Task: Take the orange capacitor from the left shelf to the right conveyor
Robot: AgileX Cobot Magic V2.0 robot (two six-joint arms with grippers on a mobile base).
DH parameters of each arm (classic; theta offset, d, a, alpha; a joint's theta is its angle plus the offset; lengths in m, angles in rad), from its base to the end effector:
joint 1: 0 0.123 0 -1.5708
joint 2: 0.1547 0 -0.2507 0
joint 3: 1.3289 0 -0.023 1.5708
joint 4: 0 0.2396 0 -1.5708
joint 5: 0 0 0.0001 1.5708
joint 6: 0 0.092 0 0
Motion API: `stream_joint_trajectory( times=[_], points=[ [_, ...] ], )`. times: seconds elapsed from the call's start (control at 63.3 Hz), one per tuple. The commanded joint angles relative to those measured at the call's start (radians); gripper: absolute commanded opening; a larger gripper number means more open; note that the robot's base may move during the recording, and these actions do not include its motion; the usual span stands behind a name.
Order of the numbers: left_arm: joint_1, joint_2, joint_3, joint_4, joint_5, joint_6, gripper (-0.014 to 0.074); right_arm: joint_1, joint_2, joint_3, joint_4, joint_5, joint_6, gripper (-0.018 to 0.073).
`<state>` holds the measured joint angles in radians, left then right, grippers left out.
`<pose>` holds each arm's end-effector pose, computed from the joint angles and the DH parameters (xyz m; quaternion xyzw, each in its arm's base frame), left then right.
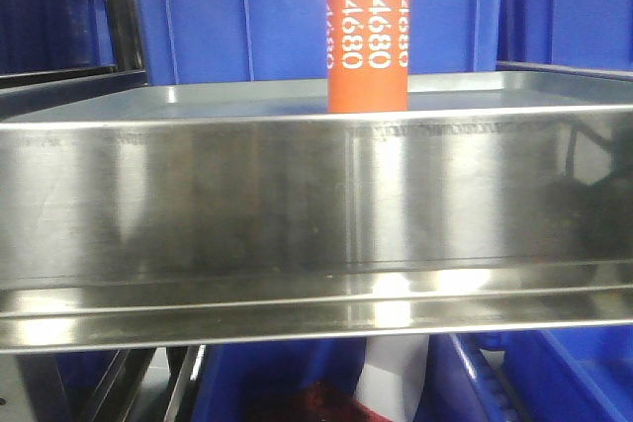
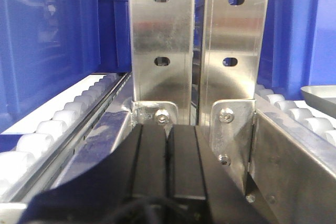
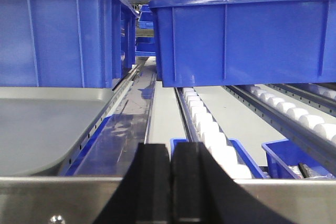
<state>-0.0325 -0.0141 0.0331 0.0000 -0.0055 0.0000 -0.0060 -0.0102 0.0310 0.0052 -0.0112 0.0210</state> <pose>0.0810 -0.0026 0.2041 0.0111 0.6805 -0.0119 0.7326 0.0812 -0.0005 0.2050 0.0110 0.6791 0.0074 0.7340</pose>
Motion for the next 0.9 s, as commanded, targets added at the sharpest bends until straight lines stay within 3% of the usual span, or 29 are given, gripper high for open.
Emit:
stream_joint_trajectory(
  times=[0.0, 0.695, 0.806, 0.885],
  points=[
    [-0.008, 0.010, -0.008, -0.005, -0.085, 0.000, -0.0105, -0.004, -0.019, 0.002, -0.005, -0.086, -0.002, 0.0056],
    [-0.008, 0.010, -0.008, -0.005, -0.085, 0.000, -0.0105, -0.004, -0.019, 0.002, 0.000, -0.132, 0.001, 0.0056],
    [-0.008, 0.010, -0.008, -0.005, -0.085, 0.000, -0.0105, -0.004, -0.019, -0.002, 0.000, -0.241, 0.076, 0.0056],
    [-0.008, 0.010, -0.008, -0.005, -0.085, 0.000, -0.0105, -0.001, -0.019, -0.033, -0.005, -0.285, 0.217, 0.0056]
  ],
)
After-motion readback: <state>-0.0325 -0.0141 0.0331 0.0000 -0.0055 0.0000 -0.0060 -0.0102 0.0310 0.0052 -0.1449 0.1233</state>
